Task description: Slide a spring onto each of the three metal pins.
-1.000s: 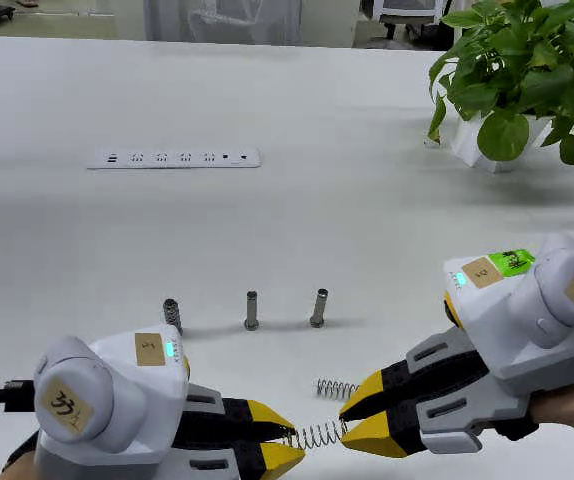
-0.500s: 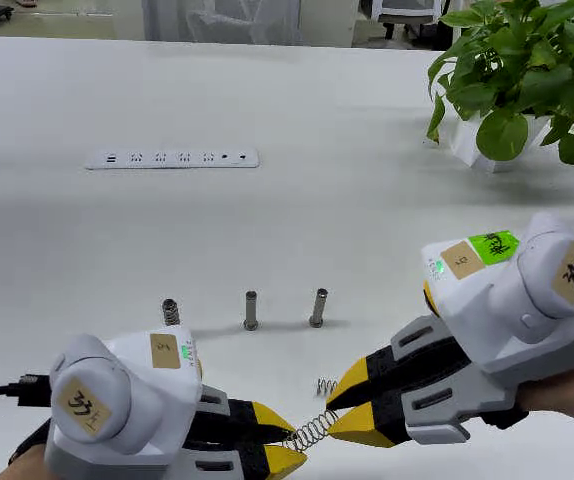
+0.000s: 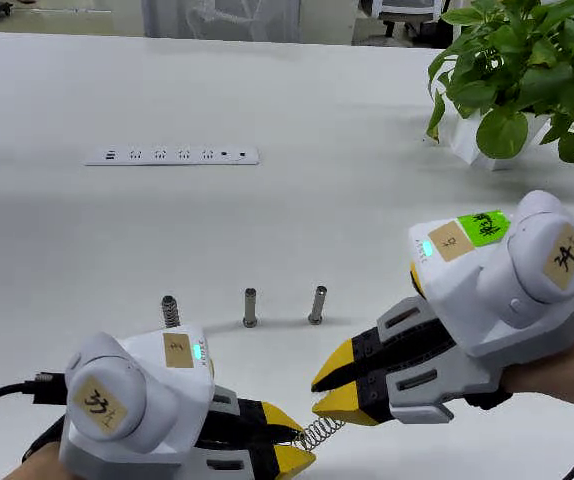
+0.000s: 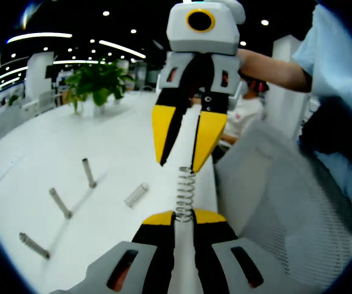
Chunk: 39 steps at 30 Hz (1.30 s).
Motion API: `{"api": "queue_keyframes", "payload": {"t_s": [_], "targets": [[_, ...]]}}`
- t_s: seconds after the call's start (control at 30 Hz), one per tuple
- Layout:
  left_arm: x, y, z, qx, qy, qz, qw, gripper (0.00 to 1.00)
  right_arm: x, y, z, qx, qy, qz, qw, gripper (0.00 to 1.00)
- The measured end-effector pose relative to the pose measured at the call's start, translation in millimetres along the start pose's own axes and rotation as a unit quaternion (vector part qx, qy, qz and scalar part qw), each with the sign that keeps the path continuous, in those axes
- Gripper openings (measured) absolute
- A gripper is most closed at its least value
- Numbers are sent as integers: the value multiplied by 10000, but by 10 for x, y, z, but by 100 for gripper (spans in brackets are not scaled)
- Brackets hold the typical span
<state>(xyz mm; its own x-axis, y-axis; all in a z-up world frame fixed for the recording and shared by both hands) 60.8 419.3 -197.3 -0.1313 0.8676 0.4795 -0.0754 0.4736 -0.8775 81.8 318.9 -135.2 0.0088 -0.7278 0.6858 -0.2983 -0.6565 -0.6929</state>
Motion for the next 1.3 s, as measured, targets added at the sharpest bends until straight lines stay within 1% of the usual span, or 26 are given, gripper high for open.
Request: {"api": "queue_keyframes", "payload": {"t_s": [0.1, 0.27, 0.47, 0.63, 0.87, 0.97, 1.07, 1.3], "targets": [[11, -16, -13, -4, -17, 50, 10000, 10, 12, 70, 23, -20, 32, -141, 9999, 17], [24, -31, -26, -27, -25, 87, 10000, 10, 14, 121, 19, -147, -58, -213, 9996, 17], [28, -32, -27, -57, -17, 83, 9999, 10, 5, 115, 8, -150, -114, -201, 9996, 12], [30, -30, -34, -83, -21, 57, 9999, 10, -6, 98, -6, -172, -156, -245, 9994, 12], [-9, -35, -16, -149, 25, -8, 9999, 10, -60, 18, -52, -9, -168, -308, 9994, 12], [-22, -12, -13, -152, 41, -50, 9999, 10, -90, 26, -59, 61, -167, -389, 9991, 12], [-18, -4, -11, -106, 32, -32, 9999, 9, -78, 34, -51, 55, -166, -407, 9990, 12], [-6, -14, -20, -112, 16, -19, 9999, 9, -55, 43, -38, 84, -144, -437, 9989, 12]]}}
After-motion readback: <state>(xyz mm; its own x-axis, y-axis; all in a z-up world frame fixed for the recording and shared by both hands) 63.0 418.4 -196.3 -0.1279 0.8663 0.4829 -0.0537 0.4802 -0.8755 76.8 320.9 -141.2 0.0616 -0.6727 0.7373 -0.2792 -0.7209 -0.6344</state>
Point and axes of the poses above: the centre of the closed fingertips' face, and the gripper's own axes: x roughly backward along the fingers, z roughly to its right, y roughly out of its underside, the point moved 7 cm from there along x, roughly backward along the fingers, and after that the axes turned 11 degrees about -x, right-handed, at the moved point
